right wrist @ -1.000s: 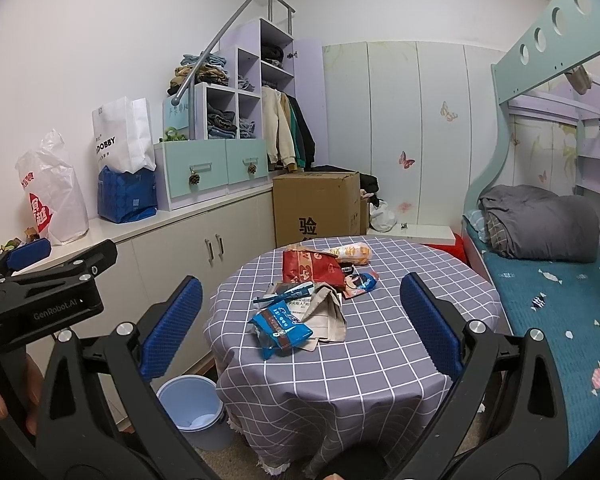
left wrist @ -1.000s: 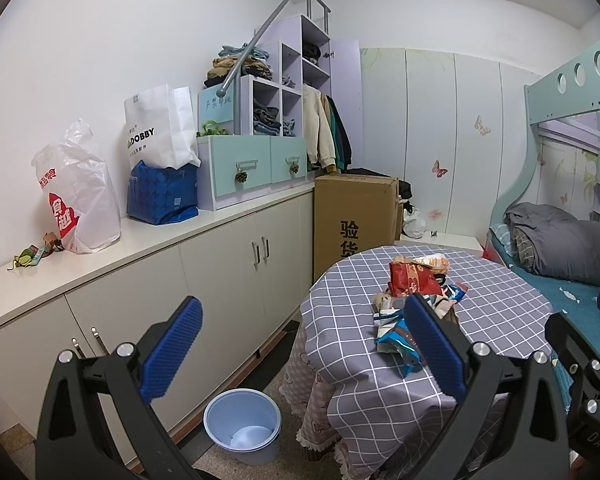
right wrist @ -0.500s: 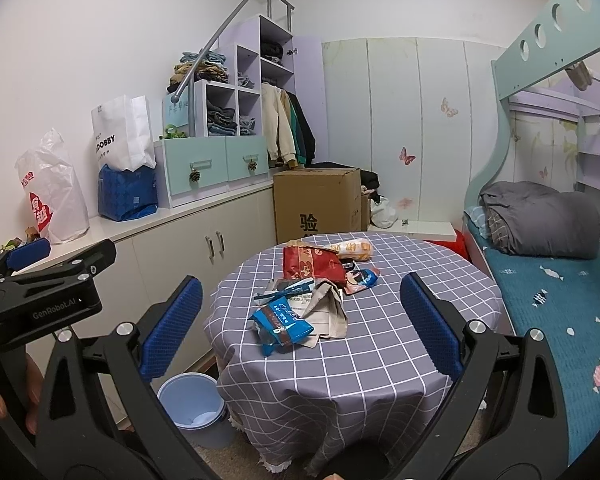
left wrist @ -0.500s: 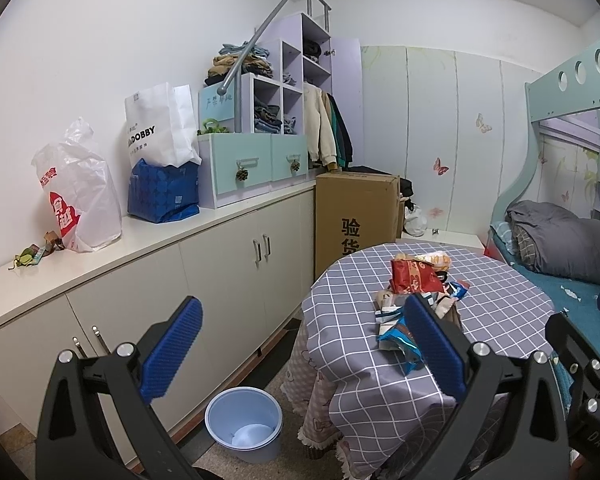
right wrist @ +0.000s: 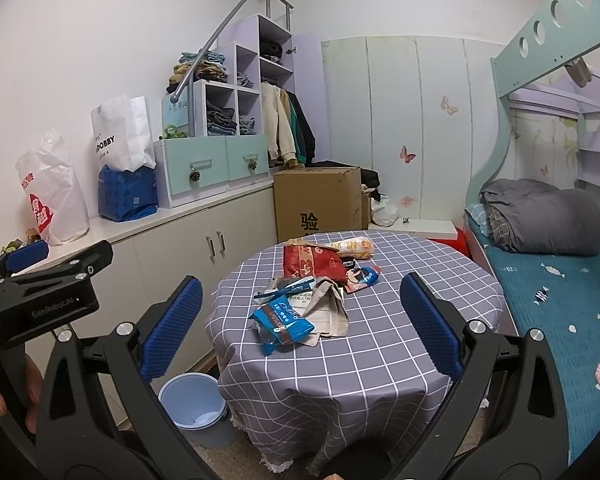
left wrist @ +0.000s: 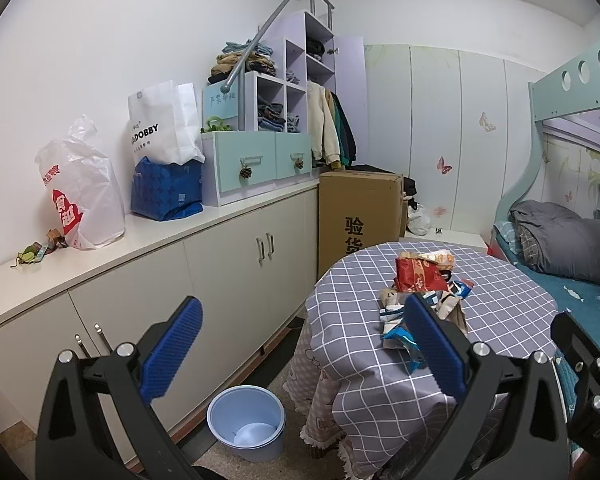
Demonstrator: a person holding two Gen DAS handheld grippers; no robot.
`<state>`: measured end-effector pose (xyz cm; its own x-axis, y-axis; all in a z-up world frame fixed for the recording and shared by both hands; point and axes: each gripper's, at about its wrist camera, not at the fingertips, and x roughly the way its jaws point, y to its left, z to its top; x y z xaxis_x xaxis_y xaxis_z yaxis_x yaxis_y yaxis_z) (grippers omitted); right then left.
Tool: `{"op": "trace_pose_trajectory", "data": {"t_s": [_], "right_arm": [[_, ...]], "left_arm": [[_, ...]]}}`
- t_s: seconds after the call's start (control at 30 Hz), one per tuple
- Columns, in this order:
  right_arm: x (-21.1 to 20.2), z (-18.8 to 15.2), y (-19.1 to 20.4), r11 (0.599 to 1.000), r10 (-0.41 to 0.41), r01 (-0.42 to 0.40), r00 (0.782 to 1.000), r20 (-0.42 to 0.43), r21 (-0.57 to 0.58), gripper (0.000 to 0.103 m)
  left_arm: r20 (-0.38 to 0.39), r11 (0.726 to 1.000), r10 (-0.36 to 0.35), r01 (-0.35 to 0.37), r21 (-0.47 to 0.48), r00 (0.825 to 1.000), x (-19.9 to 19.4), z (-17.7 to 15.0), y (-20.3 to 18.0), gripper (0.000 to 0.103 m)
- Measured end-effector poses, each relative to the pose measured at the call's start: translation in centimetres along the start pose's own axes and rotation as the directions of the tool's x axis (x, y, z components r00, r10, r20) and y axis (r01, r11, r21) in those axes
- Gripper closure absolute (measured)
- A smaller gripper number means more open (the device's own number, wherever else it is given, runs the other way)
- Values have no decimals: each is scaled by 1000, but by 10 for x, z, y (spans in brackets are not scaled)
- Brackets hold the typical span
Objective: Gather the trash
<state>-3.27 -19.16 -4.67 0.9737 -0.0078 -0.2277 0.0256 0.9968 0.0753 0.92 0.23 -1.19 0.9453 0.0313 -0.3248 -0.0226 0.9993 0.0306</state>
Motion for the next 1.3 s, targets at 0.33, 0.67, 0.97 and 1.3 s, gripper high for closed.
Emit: {"op": "trace_pose_trajectory", "data": {"t_s": [0.33,0.67,0.97,1.3], "right_arm": [[2,3,-1,1000,-8,8,1000,0,-2,6],[4,2,-1,1000,-18,18,1000,9,-12,6],[5,3,-5,1000,-2,2,1000,1,1,6],[16,-5,0,999,12,-13,1000,-23,-33,6]], "left_arm": [[-5,1000,-6,6,-6,1000,3,0,1,4],[-6,1000,-10,10,-3,1000,4,-1,2,4],[-1,1000,-23,23,-1,1000,6,-1,-1,4],[-8,999,-42,42,20,999,14,-4,-11,4]]}}
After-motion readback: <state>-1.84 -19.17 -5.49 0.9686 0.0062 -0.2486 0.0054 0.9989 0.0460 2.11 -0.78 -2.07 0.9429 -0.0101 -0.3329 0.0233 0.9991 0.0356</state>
